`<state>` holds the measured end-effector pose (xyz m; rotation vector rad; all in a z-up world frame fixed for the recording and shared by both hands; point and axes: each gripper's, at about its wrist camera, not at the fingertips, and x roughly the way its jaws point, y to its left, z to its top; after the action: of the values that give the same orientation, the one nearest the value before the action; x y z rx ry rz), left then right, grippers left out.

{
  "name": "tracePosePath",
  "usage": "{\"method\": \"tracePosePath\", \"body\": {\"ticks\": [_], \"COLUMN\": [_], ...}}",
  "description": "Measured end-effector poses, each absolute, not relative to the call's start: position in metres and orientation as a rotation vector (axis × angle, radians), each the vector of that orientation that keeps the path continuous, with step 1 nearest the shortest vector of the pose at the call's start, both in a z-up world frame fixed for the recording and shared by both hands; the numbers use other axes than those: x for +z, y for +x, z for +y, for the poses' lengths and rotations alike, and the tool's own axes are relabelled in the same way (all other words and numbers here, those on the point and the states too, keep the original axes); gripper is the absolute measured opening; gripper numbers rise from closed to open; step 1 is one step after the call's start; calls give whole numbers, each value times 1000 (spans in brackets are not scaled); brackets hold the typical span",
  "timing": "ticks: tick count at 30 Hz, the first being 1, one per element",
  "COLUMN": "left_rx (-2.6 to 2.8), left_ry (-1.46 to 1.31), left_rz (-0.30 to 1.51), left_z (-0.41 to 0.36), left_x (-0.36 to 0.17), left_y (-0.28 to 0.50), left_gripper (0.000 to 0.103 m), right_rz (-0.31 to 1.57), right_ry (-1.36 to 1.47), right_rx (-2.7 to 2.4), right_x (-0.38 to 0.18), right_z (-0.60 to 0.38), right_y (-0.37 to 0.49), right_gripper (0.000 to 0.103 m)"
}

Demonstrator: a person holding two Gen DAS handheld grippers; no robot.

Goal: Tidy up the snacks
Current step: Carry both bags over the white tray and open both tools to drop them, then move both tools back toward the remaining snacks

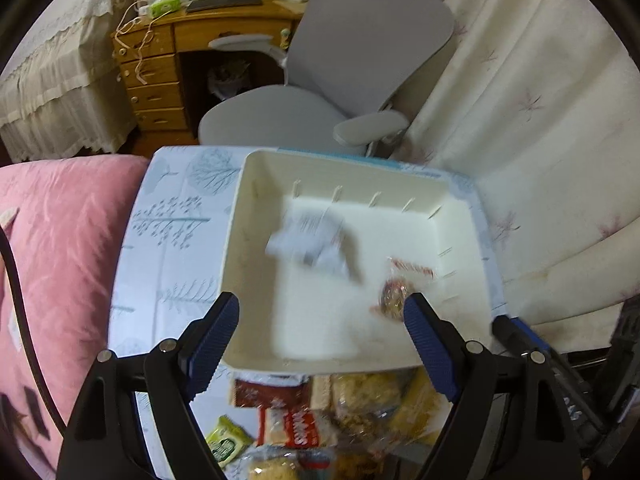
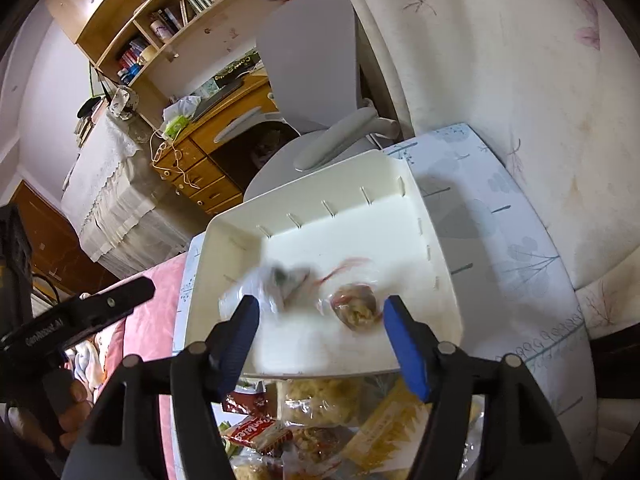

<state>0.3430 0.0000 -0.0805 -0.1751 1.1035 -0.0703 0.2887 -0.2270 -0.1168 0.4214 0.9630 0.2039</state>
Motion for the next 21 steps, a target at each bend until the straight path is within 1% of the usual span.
{"method": "tracePosePath", "body": {"ticks": [7, 11, 21], "left_rx": [-46, -37, -14], "left_ry": [-168, -151, -138], "left_rz": [1133, 1120, 1061], "left_z": [-3, -7, -18], "left_x": [-77, -67, -50], "left_y": [307, 276, 165], "left_gripper": [84, 84, 84], "right_rz": [968, 944, 874], "right_ry": [414, 409, 364], "right_rx": [224, 240, 269], "right_x": [-110, -98, -68], "right_z": [-225, -228, -245], "right_y": [273, 254, 176], "right_gripper": [65, 65, 66]}}
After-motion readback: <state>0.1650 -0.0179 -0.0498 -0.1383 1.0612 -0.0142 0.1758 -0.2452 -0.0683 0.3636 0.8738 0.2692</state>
